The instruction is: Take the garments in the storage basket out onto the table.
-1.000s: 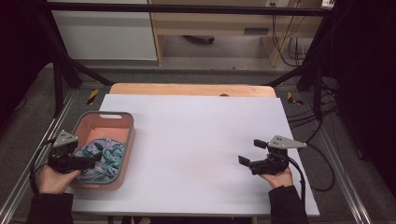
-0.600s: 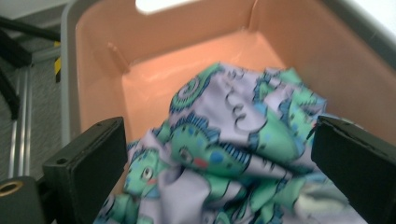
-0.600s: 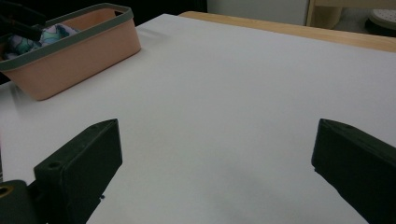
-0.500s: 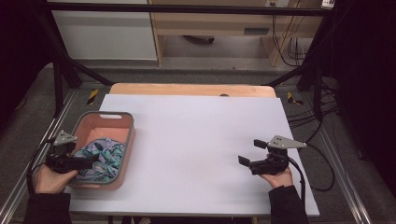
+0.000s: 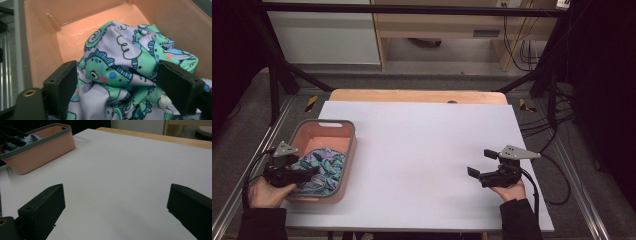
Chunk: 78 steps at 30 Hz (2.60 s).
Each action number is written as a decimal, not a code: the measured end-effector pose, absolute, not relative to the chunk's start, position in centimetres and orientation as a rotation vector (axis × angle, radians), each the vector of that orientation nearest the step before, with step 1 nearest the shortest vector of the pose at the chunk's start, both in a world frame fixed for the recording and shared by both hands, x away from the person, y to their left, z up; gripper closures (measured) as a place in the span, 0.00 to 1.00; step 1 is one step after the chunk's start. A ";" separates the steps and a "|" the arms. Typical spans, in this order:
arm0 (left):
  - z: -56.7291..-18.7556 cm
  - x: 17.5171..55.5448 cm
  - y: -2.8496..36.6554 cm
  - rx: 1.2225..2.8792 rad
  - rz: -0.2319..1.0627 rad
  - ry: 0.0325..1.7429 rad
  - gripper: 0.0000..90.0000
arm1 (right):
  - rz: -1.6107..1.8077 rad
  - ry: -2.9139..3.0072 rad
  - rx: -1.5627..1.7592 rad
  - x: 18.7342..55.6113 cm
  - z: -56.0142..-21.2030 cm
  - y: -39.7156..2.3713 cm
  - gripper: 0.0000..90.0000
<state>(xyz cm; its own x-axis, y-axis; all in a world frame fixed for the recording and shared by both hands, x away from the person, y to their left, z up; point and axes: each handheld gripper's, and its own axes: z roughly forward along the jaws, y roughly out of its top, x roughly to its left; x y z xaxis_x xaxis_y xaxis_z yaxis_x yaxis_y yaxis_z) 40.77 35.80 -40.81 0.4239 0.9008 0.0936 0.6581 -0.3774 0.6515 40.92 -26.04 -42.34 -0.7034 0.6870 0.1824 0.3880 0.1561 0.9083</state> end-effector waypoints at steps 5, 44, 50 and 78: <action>-41.1 41.1 36.0 2.176 0.554 1.335 0.28 | 1.563 2.165 1.037 40.9 -42.4 -26.0 0.02; -40.6 40.8 36.7 2.137 0.446 1.366 0.91 | 1.566 2.164 1.041 40.9 -42.3 -26.1 0.02; -39.4 40.3 36.0 2.105 0.490 1.328 0.91 | 1.565 2.165 1.042 40.9 -42.3 -26.1 0.02; -33.5 39.0 35.7 1.966 0.544 1.153 0.92 | 1.577 2.153 1.037 40.9 -42.1 -26.1 0.02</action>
<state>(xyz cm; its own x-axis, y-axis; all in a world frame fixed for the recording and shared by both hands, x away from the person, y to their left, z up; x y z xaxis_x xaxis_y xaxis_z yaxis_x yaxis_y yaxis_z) 38.98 35.71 -33.53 0.4975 0.8672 -0.0222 0.5347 -0.2864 0.7950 40.90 -26.15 -42.12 -0.7040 0.6857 0.1847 0.3830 0.1477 0.9119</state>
